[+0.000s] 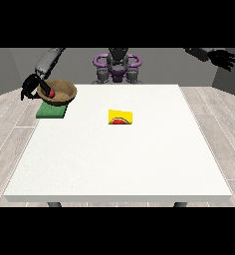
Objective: Pick the cup and pour the ball into the bowl, then pick the bowl and place it on the pad
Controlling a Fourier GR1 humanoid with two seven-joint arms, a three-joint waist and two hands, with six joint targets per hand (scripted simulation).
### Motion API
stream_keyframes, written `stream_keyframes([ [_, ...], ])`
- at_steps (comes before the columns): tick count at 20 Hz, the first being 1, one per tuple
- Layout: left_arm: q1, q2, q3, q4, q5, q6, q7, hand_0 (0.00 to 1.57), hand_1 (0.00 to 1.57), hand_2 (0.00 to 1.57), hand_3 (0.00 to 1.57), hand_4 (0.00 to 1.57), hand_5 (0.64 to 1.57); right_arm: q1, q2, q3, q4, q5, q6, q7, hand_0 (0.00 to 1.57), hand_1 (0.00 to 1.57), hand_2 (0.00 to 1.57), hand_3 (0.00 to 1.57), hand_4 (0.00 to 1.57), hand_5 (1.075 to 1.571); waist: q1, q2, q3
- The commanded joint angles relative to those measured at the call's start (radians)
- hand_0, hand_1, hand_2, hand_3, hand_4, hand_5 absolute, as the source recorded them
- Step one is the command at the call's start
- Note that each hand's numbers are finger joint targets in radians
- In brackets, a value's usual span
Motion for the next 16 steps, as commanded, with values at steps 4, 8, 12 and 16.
stream_keyframes([
  [4,-0.017,0.050,0.030,0.013,0.030,-0.048,-0.035,0.00,0.00,0.00,0.00,1.19,1.558,-0.041,-0.049,-0.093,0.084,-0.030,-0.092,-0.012,1.57,1.57,1.57,0.71,0.00,1.560,0.033,0.076,0.0012],
  [8,-0.031,0.057,0.036,0.037,0.023,-0.019,-0.035,0.00,0.00,0.00,0.00,1.18,1.551,-0.057,-0.071,-0.070,0.113,-0.028,-0.015,0.013,0.85,0.85,0.88,1.10,0.00,1.513,0.002,0.066,0.0004],
  [12,-0.043,0.083,0.035,0.074,0.028,-0.050,-0.022,0.00,0.00,0.00,0.00,1.18,1.551,-0.094,-0.058,-0.041,0.110,-0.017,0.001,0.061,0.00,0.00,0.42,0.65,0.00,1.460,0.004,0.048,-0.0003],
  [16,-0.001,-0.014,-0.038,-0.113,0.007,0.011,0.020,0.00,0.00,0.00,0.00,1.08,1.567,-0.096,-0.127,-0.090,0.200,-0.041,0.052,-0.010,0.00,0.00,0.00,0.12,0.00,1.369,0.037,0.036,0.0015],
])
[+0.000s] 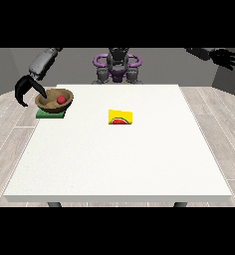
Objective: Pick the cup and pour the ball into the bowl, then pick the bowl and place it on the pad
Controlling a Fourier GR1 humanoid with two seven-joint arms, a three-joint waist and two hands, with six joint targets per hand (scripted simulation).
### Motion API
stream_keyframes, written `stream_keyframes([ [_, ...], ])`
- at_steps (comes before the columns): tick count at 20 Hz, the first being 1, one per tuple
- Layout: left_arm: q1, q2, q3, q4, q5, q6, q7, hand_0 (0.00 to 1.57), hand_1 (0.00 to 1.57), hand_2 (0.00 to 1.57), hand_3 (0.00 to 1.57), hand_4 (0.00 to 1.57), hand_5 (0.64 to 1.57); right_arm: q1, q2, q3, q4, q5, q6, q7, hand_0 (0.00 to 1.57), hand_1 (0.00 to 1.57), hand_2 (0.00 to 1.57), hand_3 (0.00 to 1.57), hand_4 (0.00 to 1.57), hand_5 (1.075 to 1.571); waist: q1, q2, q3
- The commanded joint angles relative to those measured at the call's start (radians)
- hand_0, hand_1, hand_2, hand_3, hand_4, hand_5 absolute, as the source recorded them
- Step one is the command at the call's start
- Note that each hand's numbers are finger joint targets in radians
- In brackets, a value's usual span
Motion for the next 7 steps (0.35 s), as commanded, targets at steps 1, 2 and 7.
stream_keyframes([
  [1,0.014,-0.103,-0.104,-0.155,-0.025,0.050,0.097,0.00,0.00,0.00,0.00,1.01,1.569,-0.024,-0.031,0.007,0.058,0.013,0.016,0.052,0.00,0.00,0.00,0.00,0.00,1.361,0.025,-0.092,0.0015],
  [2,0.000,-0.170,-0.147,-0.152,-0.045,0.087,0.110,0.00,0.00,0.00,0.00,0.90,1.559,-0.025,-0.007,0.047,0.031,0.043,0.005,0.075,0.00,0.00,0.00,0.00,0.00,1.359,-0.014,-0.145,0.0010],
  [7,0.081,-0.188,-0.171,-0.053,-0.082,0.102,0.172,0.00,0.00,0.00,0.00,0.90,1.559,-0.086,0.060,0.099,-0.074,0.019,0.120,0.158,0.00,0.00,0.00,0.00,0.48,1.434,-0.073,-0.378,-0.0034],
])
